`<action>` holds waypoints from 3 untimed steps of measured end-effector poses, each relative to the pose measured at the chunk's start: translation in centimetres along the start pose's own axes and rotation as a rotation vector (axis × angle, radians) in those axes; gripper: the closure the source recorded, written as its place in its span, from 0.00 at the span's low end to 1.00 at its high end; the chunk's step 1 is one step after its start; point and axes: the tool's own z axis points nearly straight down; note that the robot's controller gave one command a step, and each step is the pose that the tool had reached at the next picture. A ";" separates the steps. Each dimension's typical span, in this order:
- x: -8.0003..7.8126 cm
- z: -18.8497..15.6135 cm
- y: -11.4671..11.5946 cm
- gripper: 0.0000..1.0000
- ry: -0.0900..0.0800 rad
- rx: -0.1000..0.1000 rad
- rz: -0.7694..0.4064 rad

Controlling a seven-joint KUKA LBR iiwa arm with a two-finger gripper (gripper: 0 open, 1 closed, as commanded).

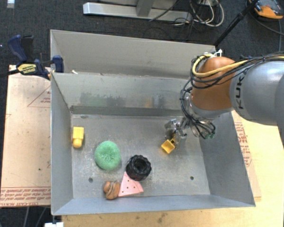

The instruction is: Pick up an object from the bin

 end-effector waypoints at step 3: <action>-0.7 -14.5 0.8 1.00 0.005 -0.002 -0.072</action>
Offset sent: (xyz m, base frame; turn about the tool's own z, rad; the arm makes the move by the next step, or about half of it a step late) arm 0.0000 0.0000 0.0000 0.0000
